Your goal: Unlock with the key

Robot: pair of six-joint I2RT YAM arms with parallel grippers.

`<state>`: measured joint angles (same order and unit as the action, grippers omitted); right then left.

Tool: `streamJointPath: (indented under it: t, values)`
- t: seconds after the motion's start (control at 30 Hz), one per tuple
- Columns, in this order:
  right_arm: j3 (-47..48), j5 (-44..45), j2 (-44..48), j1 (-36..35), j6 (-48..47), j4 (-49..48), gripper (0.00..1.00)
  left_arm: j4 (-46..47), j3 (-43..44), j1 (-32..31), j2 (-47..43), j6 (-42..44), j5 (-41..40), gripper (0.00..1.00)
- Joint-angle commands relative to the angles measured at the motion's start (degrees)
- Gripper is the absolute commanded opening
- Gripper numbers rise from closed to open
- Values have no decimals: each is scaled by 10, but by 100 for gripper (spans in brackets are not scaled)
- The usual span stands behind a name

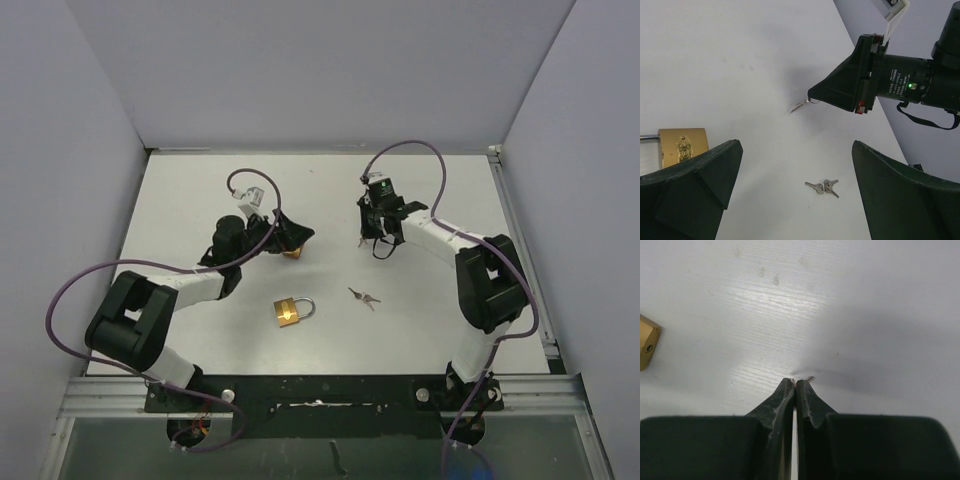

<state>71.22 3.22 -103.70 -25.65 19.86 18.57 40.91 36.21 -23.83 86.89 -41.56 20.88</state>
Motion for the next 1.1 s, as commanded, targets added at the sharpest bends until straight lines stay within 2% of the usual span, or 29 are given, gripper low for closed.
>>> streamJointPath:
  t: [0.0,0.17,0.57,0.8,1.07]
  values:
    - [-1,-3,40,-3,-9,-25,0,110,7,-23,39,-15,4,91]
    - [-2,-8,48,-3,-10,-22,0,82,28,-67,51,71,3,90]
    - [-11,-73,125,-3,-37,-17,0,110,35,-135,89,221,-9,89]
    - [-33,-176,192,1,-81,-43,0,239,0,-139,125,250,28,89]
    - [-53,-221,234,1,-102,-34,0,243,25,-137,145,257,38,89]
